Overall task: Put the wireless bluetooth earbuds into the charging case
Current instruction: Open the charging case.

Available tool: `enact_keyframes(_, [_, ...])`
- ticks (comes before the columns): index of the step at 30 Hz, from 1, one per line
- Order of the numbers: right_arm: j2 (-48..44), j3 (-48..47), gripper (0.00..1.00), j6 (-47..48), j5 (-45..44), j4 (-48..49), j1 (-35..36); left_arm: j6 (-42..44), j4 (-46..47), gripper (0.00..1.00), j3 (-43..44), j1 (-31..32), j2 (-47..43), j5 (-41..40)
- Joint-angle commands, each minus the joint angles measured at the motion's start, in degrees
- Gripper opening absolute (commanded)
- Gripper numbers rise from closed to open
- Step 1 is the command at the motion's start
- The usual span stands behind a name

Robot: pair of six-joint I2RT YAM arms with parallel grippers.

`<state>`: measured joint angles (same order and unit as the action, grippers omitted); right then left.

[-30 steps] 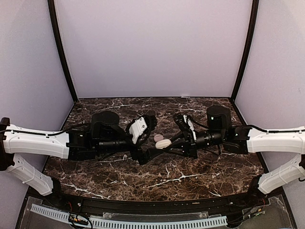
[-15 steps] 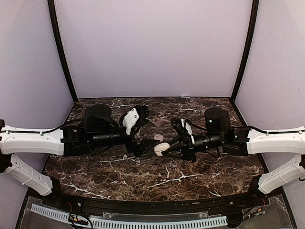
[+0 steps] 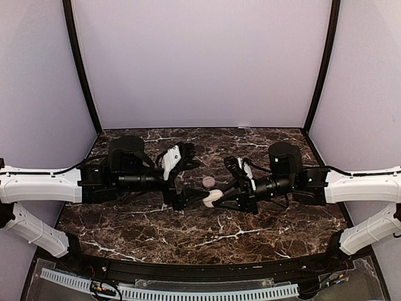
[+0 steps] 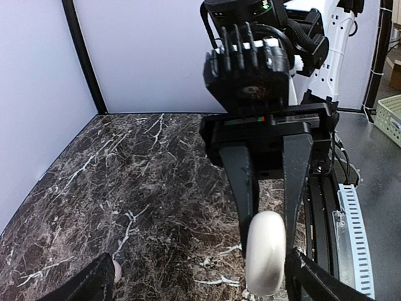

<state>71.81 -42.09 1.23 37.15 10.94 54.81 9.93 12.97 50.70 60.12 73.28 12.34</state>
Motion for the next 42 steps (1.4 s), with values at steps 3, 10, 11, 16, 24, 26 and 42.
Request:
enact_keyframes(3, [-0.7, -0.8, 0.00, -0.2, -0.5, 1.5, 0.5, 0.1, -4.2, 0.91, 2.6, 0.3, 2.2, 5.0])
enact_keyframes(10, [-1.1, -0.7, 0.00, 0.3, 1.0, 1.8, 0.5, -0.4, -4.2, 0.88, 3.9, 0.2, 3.6, 0.0])
enact_keyframes(11, [-1.1, -0.6, 0.00, 0.3, 1.3, 1.9, 0.5, -0.5, -4.1, 0.88, 3.8, 0.1, 3.4, -0.4])
enact_keyframes(16, [-0.9, -0.3, 0.00, 0.8, 1.5, 1.8, 0.6, -1.9, -3.4, 0.87, 3.4, -1.1, 2.2, -1.4])
enact_keyframes(24, [-1.1, -0.2, 0.00, 1.6, 0.7, 1.4, 1.6, -2.7, -3.7, 0.85, 3.5, -2.7, 1.7, -3.0])
enact_keyframes(26, [-1.1, -0.2, 0.00, 1.7, 1.1, 1.3, 1.6, -2.9, -3.5, 0.85, 3.5, -2.9, 1.6, -3.7])
enact_keyframes(42, [-0.5, -0.2, 0.00, 1.5, 1.3, 1.2, 1.8, -4.4, -4.4, 0.84, 3.9, -4.4, -1.0, -5.9])
